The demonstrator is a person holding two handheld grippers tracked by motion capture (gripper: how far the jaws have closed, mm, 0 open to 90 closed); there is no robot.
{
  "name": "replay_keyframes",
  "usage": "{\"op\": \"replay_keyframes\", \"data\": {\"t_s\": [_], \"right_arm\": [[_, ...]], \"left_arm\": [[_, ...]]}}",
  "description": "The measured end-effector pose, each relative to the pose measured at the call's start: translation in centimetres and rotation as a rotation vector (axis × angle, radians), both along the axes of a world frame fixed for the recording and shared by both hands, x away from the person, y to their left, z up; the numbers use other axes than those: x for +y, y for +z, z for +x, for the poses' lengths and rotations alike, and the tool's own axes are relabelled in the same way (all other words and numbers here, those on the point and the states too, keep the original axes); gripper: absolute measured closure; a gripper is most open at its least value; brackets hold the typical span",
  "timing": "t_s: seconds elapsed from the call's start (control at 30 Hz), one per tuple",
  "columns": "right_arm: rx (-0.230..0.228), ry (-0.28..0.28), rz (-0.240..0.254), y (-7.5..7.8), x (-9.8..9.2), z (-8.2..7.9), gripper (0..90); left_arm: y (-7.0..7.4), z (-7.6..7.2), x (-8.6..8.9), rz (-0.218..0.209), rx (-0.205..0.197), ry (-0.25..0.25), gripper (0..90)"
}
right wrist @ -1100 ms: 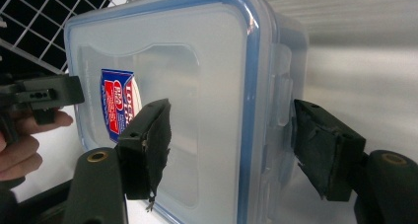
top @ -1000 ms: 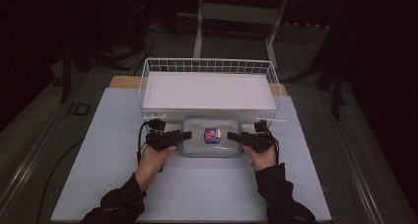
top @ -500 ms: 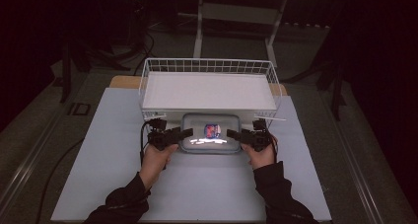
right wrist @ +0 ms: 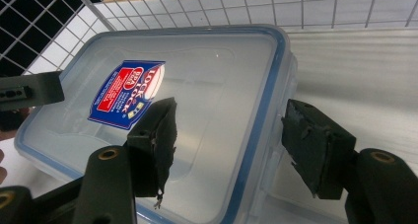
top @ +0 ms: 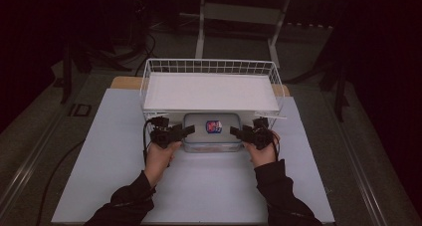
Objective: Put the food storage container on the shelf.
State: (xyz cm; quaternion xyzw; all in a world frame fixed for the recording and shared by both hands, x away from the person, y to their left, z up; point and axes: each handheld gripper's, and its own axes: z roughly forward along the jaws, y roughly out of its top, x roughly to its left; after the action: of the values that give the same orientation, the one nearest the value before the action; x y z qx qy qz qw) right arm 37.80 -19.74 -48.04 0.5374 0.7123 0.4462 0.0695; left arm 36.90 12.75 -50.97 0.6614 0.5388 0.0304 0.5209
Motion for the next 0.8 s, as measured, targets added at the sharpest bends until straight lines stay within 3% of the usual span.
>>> {"op": "replay_keyframes", "data": {"t_s": [0.07,0.1,0.2,0.43,0.8], "right_arm": [[0.001,-0.001,0.002,0.0,0.0,0.0,37.9],[0.007,-0.004,0.006,0.0,-0.1,-0.1,38.0],[-0.037,0.003,0.001,-0.3,-0.5,-0.3,37.8],[-0.095,-0.001,-0.013,0.3,-1.2,-1.8,38.4],[-0.093,0.068,0.039,1.0,-1.2,-5.4,40.4]], "left_arm": [[0.0,0.0,0.0,-0.002,0.002,0.003,35.2],[-0.1,-0.2,0.2,-0.026,0.023,0.0,35.2],[-0.1,-0.5,0.1,-0.057,0.038,0.014,35.3],[0.8,-1.9,0.2,-0.048,0.032,0.014,35.2],[1.6,-4.9,1.3,-0.041,0.039,-0.024,35.2]]}}
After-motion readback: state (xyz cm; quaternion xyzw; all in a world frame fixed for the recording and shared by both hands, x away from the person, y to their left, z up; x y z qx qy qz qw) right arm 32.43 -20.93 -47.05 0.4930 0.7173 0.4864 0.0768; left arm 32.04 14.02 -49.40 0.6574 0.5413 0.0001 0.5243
